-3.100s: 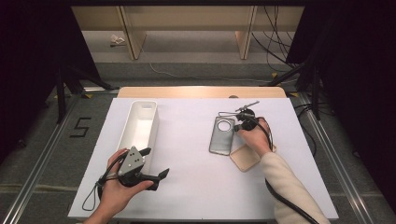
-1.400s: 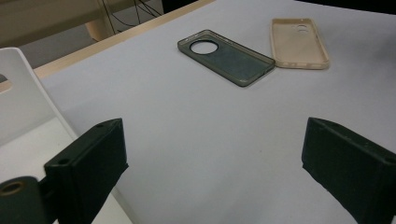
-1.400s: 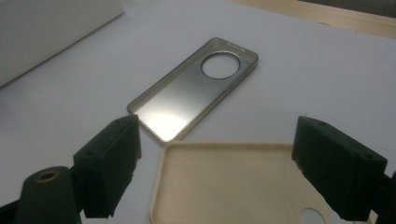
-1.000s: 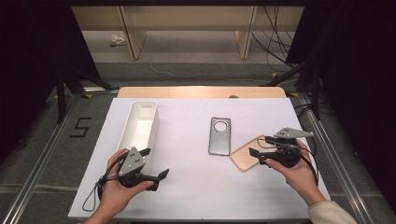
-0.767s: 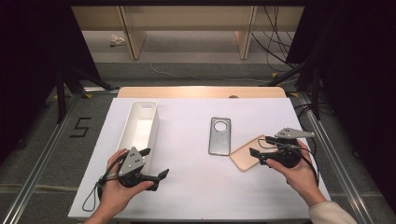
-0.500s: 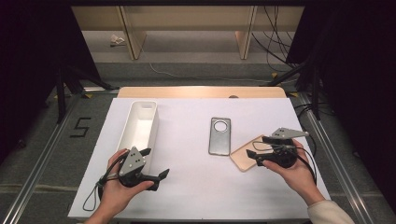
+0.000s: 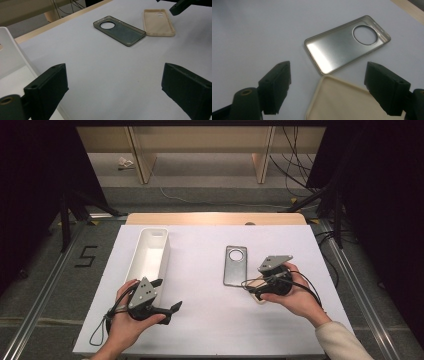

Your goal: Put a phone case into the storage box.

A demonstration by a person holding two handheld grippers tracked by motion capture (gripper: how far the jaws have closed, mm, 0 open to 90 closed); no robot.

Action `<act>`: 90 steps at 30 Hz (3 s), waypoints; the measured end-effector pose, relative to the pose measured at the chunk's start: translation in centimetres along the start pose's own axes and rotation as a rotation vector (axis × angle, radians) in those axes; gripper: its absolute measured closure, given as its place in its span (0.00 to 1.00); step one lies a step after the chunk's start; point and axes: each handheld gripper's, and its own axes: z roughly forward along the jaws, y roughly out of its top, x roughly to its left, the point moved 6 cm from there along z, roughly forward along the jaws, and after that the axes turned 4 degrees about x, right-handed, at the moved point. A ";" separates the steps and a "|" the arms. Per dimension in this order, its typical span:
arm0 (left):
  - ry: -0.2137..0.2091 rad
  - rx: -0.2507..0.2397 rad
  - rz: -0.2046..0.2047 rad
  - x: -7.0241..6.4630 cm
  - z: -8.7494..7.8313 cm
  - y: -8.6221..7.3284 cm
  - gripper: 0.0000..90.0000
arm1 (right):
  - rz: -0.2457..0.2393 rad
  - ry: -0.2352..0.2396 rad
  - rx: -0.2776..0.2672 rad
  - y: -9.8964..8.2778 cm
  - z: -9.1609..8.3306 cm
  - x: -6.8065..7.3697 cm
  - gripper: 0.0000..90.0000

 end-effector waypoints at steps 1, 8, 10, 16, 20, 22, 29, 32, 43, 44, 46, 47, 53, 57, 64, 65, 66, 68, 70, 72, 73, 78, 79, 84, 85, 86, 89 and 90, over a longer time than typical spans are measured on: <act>0.000 -0.001 -0.001 0.0 0.0 0.0 0.07 | -0.016 0.003 0.014 0.3 0.3 0.0 0.27; -0.002 -0.001 -0.001 0.0 0.0 0.0 0.07 | -0.148 0.036 0.166 1.5 3.3 0.5 0.35; -0.002 -0.001 -0.001 0.0 0.0 0.0 0.07 | -0.175 0.043 0.206 1.9 4.3 0.6 0.37; -0.005 -0.002 -0.002 0.0 0.0 0.0 0.07 | -0.247 0.048 0.332 2.1 6.8 0.6 0.41; -0.006 -0.003 -0.001 -0.1 0.0 0.0 0.07 | -0.298 0.063 0.398 2.2 8.0 0.6 0.42; -0.007 -0.003 0.000 -0.1 0.0 0.0 0.07 | -0.317 0.056 0.423 2.3 8.4 0.6 0.42; -0.008 -0.003 0.000 -0.1 0.0 0.0 0.07 | -0.363 0.055 0.471 3.0 9.0 0.2 0.43; -0.007 -0.003 -0.001 -0.1 0.0 0.0 0.07 | -0.378 0.056 0.486 3.2 9.1 0.1 0.44; -0.010 -0.002 0.001 -0.1 0.0 0.0 0.07 | -0.416 0.063 0.544 3.7 9.5 0.0 0.47; -0.010 -0.002 0.001 -0.1 0.0 0.0 0.07 | -0.427 0.069 0.540 3.8 9.6 0.0 0.48; -0.011 -0.003 0.000 -0.1 0.0 0.0 0.07 | -0.437 0.076 0.553 3.8 9.6 0.2 0.51; -0.011 -0.002 0.001 -0.2 0.0 0.0 0.07 | -0.450 0.080 0.563 3.9 9.6 0.2 0.53; -0.013 -0.002 0.001 -0.2 0.1 0.0 0.07 | -0.491 0.116 0.583 4.0 9.7 0.7 0.66; -0.013 -0.004 0.000 -0.2 0.0 0.0 0.07 | -0.529 0.129 0.599 4.1 9.7 1.0 0.73; -0.013 -0.004 0.000 -0.2 0.0 0.0 0.07 | -0.545 0.147 0.600 4.0 9.6 1.2 0.82; -0.012 -0.003 0.000 -0.2 0.0 0.0 0.07 | -0.539 0.148 0.603 3.9 9.6 1.3 0.83; -0.013 -0.002 0.000 -0.2 0.1 0.0 0.07 | -0.539 0.149 0.603 3.9 9.6 1.3 0.83; -0.013 -0.003 0.001 -0.2 0.1 0.0 0.07 | -0.537 0.150 0.604 3.9 9.6 1.3 0.84; -0.013 -0.003 0.001 -0.2 0.0 0.0 0.07 | -0.537 0.150 0.604 3.9 9.6 1.3 0.86; -0.013 -0.002 0.000 -0.2 0.0 0.0 0.07 | -0.535 0.151 0.605 3.9 9.6 1.3 0.87; -0.013 -0.002 0.000 -0.2 0.0 0.0 0.07 | -0.539 0.149 0.603 4.0 9.6 1.2 0.88; -0.013 -0.003 0.002 -0.2 0.0 0.0 0.07 | -0.526 0.133 0.607 4.0 9.6 1.2 0.91; -0.013 -0.003 0.002 -0.2 0.0 0.0 0.07 | -0.525 0.135 0.600 4.0 9.7 1.2 0.93; -0.013 -0.002 0.002 -0.2 0.0 0.0 0.07 | -0.527 0.129 0.613 4.0 9.6 1.3 0.94; -0.014 -0.002 0.003 -0.2 0.0 0.0 0.07 | -0.528 0.128 0.614 4.0 9.6 1.3 0.95; -0.013 -0.002 0.003 -0.2 0.0 0.0 0.07 | -0.533 0.131 0.610 4.0 9.6 1.4 0.96; -0.013 -0.003 0.003 -0.2 0.0 0.0 0.07 | -0.542 0.131 0.603 4.0 9.6 1.3 0.97; -0.013 -0.003 0.002 -0.2 0.1 0.0 0.07 | -0.538 0.131 0.607 4.0 9.6 1.3 0.97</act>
